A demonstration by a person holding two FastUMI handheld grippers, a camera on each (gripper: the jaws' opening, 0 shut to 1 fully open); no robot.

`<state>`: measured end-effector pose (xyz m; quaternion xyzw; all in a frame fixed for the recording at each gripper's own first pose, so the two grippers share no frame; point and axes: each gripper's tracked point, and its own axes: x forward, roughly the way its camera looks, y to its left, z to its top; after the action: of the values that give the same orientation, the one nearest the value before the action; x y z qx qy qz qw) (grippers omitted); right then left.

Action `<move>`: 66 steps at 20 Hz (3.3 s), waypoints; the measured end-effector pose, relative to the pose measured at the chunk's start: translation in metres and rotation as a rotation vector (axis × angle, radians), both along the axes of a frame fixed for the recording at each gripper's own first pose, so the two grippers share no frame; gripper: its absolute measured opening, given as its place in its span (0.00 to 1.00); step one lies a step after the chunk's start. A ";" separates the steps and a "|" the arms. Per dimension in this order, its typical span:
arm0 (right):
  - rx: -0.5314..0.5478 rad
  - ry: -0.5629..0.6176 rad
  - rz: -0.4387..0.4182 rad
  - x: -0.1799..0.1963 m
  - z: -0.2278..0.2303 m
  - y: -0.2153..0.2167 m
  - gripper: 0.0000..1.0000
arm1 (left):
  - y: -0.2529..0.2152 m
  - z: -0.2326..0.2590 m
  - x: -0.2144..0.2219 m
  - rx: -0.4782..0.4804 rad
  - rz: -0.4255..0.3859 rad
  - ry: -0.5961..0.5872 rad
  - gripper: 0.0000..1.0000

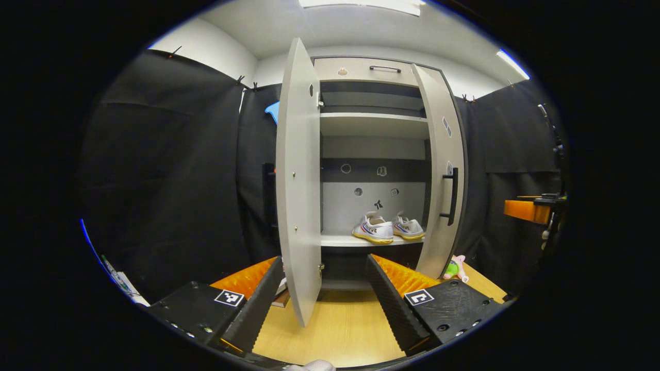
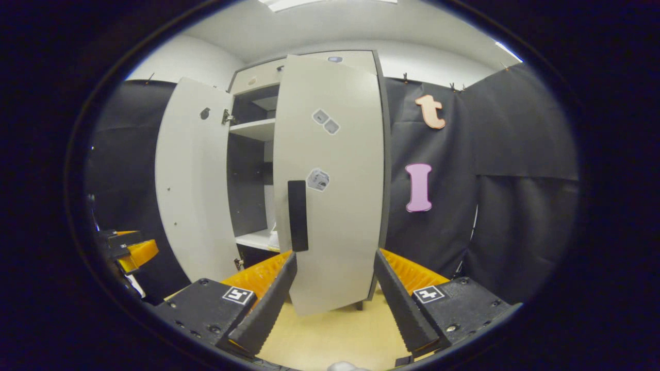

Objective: Grab one shoe with the right hand and put it into the shoe cabinet, grab the other shoe with the left hand and put it into the shoe cabinet; then close the right door with the right hand and the left door with the left hand.

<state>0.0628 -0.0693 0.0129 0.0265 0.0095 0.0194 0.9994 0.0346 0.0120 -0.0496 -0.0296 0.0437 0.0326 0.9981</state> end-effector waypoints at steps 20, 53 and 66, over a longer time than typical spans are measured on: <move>0.030 0.115 -0.182 -0.097 -0.054 0.006 0.94 | 0.163 0.008 0.102 0.073 0.152 -0.030 0.96; 0.000 0.083 0.025 -0.045 -0.036 -0.080 0.98 | -0.052 0.008 0.113 0.061 0.024 0.009 0.96; 0.029 -0.001 0.030 -0.044 -0.005 -0.047 0.98 | -0.058 0.042 0.035 0.057 -0.006 -0.048 0.96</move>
<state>0.0186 -0.1165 0.0084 0.0407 0.0093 0.0345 0.9985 0.0698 -0.0461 -0.0072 -0.0017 0.0187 0.0304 0.9994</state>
